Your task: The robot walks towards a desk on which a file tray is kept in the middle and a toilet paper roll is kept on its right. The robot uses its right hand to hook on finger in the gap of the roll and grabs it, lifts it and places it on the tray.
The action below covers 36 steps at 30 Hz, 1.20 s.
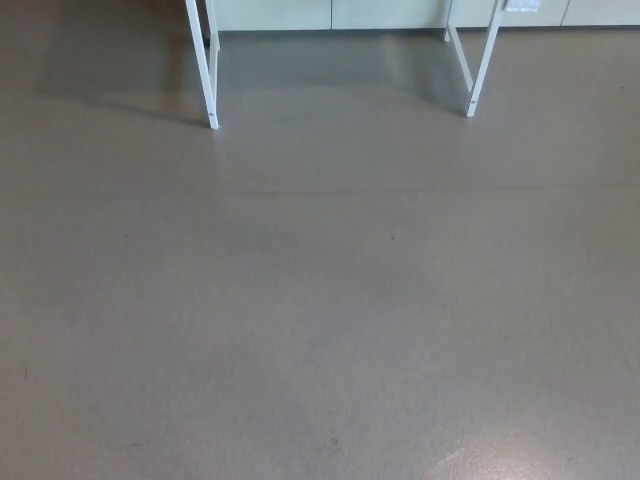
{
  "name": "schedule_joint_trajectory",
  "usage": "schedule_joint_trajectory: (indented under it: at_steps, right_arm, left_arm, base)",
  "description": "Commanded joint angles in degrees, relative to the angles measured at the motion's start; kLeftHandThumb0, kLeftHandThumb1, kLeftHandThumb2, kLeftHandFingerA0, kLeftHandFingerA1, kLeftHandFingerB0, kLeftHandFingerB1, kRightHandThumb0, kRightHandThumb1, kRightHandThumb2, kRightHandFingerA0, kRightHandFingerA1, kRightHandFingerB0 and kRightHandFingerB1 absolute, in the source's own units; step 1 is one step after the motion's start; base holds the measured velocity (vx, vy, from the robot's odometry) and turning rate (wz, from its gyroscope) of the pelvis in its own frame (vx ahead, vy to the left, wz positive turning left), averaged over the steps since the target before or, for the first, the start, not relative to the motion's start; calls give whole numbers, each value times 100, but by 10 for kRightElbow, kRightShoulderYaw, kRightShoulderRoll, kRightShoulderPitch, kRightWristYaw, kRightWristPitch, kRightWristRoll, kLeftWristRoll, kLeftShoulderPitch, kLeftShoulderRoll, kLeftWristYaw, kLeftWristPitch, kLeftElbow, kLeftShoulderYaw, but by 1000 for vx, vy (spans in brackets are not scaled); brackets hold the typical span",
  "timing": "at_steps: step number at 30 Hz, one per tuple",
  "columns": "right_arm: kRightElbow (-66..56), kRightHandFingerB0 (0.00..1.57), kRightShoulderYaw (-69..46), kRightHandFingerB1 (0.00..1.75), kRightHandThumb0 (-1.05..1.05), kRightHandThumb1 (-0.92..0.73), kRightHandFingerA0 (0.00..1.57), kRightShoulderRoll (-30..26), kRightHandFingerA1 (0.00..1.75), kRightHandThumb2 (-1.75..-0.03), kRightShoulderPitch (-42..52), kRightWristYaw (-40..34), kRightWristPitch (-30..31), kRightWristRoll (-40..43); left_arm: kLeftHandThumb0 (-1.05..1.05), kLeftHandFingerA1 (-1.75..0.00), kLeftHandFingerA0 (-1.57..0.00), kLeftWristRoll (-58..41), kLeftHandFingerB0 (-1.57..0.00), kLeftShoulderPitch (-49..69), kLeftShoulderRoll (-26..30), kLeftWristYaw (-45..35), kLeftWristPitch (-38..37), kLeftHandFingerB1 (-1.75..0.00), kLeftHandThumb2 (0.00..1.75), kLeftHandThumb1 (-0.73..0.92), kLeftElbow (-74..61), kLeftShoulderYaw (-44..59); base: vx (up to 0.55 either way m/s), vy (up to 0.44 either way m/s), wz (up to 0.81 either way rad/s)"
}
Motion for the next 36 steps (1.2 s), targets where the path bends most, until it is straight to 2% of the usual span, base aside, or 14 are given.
schedule_joint_trajectory:
  at_steps: [1, 17, 19, 22, 23, 26, 27, 28, 30, 31, 32, 33, 34, 36]
  right_arm:
    - [14, 9, -19, 24, -75, -48, 3, 3, 32, -83, 1, 6, -16, 21]
    - [18, 12, -24, 24, -83, -58, 11, 1, 33, -63, 7, 2, -45, 15]
    - [14, 6, -11, 26, -77, -51, 1, -4, 35, -90, 6, -5, -34, -1]
    - [19, 8, -15, 24, -79, -53, 8, -2, 36, -85, 3, 1, -40, 8]
    - [21, 11, -18, 23, -79, -61, 10, 0, 31, -62, 1, 0, -42, 11]
    - [24, 8, -12, 27, -81, -54, 7, -4, 41, -91, 1, -7, -46, 2]
    - [29, 9, -14, 22, -84, -65, 13, -3, 31, -61, -1, -4, -49, 5]
    - [33, 9, -18, 22, -86, -62, 10, -1, 31, -63, -3, 4, -56, 12]
    - [32, 9, -16, 22, -86, -62, 10, -4, 31, -63, -6, 9, -57, 13]
    - [16, 9, -9, 21, -87, -66, 13, -8, 31, -63, 0, 2, -47, 1]
    - [8, 9, -5, 21, -87, -66, 13, -10, 31, -63, 1, -1, -41, -4]
    - [11, 8, -5, 24, -82, -55, 3, -10, 31, -91, -4, 0, -41, -3]
    - [18, 8, -6, 25, -82, -54, 6, -9, 34, -90, -7, 0, -46, 0]
    - [12, 10, -23, 25, -80, -52, 5, -3, 33, -87, -5, 12, -38, 22]
  left_arm:
    - [-82, -56, 0, -15, 0, -11, 9, -5, -16, -40, 106, 60, 27, 15]
    - [-83, -61, -7, 8, 0, -21, 15, -1, -67, -45, 102, 63, 69, -10]
    - [-82, -65, 0, -1, -4, -13, 13, -6, -74, -59, 65, 87, 54, -4]
    - [-82, -69, 0, -9, -2, -8, 13, -6, -50, -58, 63, 88, 32, 2]
    - [-80, -65, 0, -8, -3, -10, 12, -2, -45, -56, 63, 85, 32, 2]
    - [-81, -54, 0, 8, -2, -11, 16, -12, -62, -55, 66, 90, 46, -14]
    - [-83, -57, 0, 8, -1, -14, 16, -14, -64, -60, 66, 88, 51, -15]
    - [-89, -64, -4, 8, -4, -11, 18, -21, -61, -53, 103, 64, 46, -18]
    - [-89, -64, -4, 7, -4, -4, 19, -25, -55, -53, 103, 64, 28, -23]
    - [-86, -64, 0, -8, 0, 2, 16, -30, -45, -59, 63, 87, 17, -13]
    - [-86, -64, 0, -15, 0, 4, 15, -32, -40, -59, 63, 87, 10, -9]
    - [-83, -58, 0, -15, -2, 3, 13, -27, -42, -47, 107, 65, 11, -8]
    - [-83, -57, 0, -7, 0, 2, 12, -19, -52, -55, 65, 91, 17, -11]
    - [-84, -62, -4, 10, -4, 0, 14, -5, -50, -50, 105, 67, 17, -25]
  base:
    - [0, 0, 0]
    - [-38, -2, 3]
    - [15, 59, -3]
    - [65, 199, -7]
    - [134, 284, -16]
    - [366, 456, 13]
    - [85, 212, 19]
    - [100, 173, -1]
    - [125, 83, 1]
    - [120, 24, -1]
    - [112, -22, 8]
    - [93, -37, 11]
    - [98, -67, 11]
    - [138, -121, 7]
